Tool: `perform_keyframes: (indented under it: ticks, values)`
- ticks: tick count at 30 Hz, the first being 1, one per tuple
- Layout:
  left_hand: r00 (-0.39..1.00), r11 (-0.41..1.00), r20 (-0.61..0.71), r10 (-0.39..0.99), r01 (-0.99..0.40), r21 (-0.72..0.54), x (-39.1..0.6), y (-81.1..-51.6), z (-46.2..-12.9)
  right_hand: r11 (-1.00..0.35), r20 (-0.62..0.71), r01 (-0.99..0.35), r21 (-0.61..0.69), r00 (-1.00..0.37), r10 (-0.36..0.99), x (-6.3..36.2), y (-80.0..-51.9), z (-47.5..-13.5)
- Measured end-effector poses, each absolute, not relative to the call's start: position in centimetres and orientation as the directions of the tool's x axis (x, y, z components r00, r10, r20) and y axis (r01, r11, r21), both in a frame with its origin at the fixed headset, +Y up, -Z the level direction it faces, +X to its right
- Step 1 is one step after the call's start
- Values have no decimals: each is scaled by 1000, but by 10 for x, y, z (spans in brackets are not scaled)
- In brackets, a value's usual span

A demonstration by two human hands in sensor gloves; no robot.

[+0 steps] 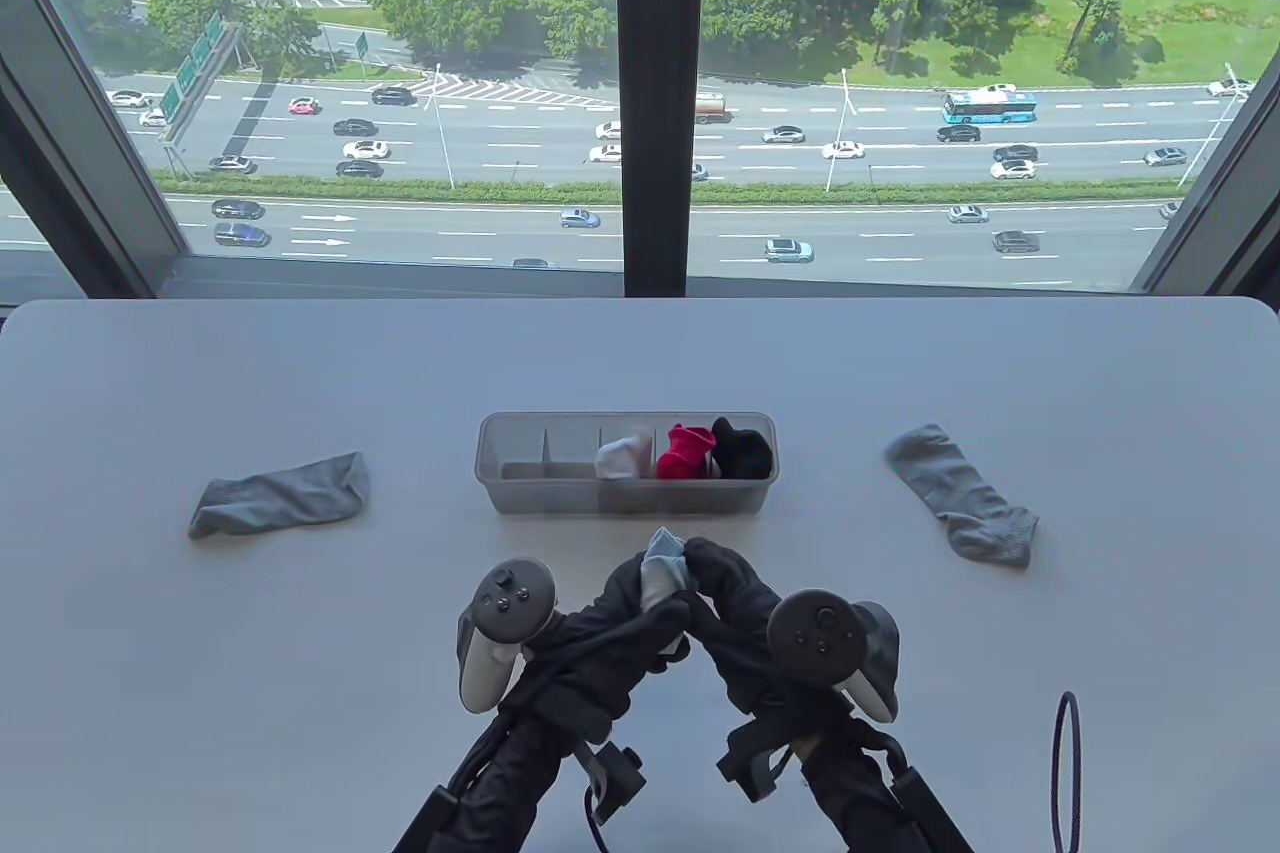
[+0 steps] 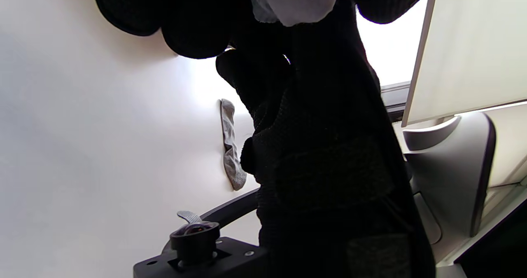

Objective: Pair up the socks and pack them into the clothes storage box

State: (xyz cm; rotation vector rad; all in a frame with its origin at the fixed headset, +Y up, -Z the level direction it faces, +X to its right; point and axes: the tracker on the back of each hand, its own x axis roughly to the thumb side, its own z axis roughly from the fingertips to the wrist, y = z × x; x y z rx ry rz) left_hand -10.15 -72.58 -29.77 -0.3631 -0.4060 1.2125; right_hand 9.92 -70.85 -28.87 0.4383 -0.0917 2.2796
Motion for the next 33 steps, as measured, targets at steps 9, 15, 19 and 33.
perform_keyframes:
  ticks: [9,15,19,33]
  values:
    - [359,363,135,924,-703,-611,-92,-716,-296,-476,224,-876,83,-449,865,122,-714,-296]
    - [619,663,246,746,-724,-188,-103,-708,-291,-471,208,-869,154,-437,875,115,-719,-297]
    - [653,753,382,654,-611,-244,-94,-706,-286,-439,193,-882,170,-407,893,108,-718,-295]
    - [605,668,307,735,-725,-170,-101,-708,-290,-525,261,-829,193,-472,842,110,-718,-295]
